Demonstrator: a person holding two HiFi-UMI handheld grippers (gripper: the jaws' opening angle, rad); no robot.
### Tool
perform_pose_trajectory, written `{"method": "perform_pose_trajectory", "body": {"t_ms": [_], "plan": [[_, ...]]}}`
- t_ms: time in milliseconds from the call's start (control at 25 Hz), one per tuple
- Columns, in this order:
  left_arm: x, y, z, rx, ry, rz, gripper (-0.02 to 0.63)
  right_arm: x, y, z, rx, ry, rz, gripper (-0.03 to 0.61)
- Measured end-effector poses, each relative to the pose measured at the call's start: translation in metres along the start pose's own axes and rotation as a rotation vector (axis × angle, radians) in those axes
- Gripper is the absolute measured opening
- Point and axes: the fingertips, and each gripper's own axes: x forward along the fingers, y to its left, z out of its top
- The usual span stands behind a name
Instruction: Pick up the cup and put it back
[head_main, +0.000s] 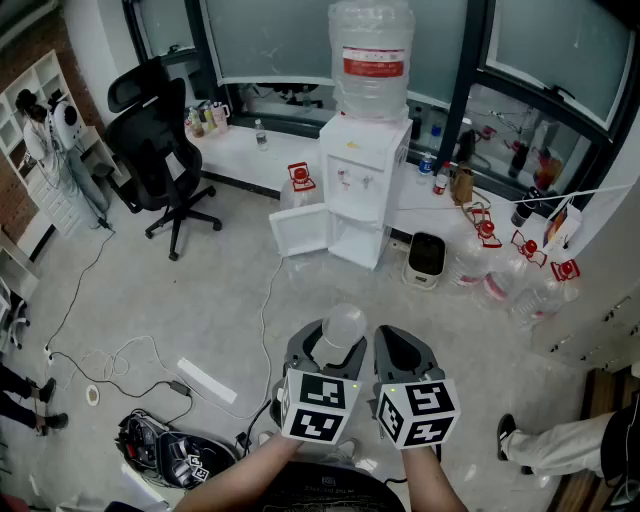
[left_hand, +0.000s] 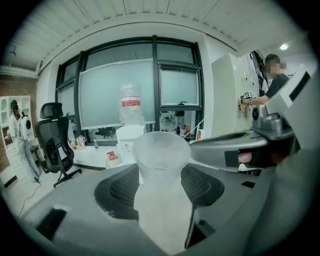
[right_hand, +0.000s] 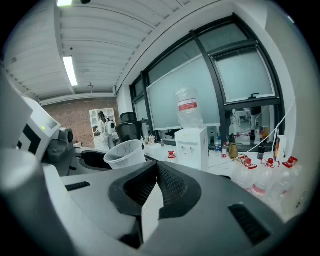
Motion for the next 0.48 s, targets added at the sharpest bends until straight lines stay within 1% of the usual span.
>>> {"method": "perform_pose_trajectory", "body": {"t_ms": [240, 480], "plan": [[0.001, -0.006, 0.001, -0.004, 0.005, 0.015, 0.264, -0.004, -0.009, -0.001, 0.015, -0.007, 0.014, 0.021], [0.010, -0.004, 0.003, -0.005, 0.011, 0.028, 0.264, 0.006, -0.013, 0.000, 0.021, -0.007, 0.034, 0.021]]}}
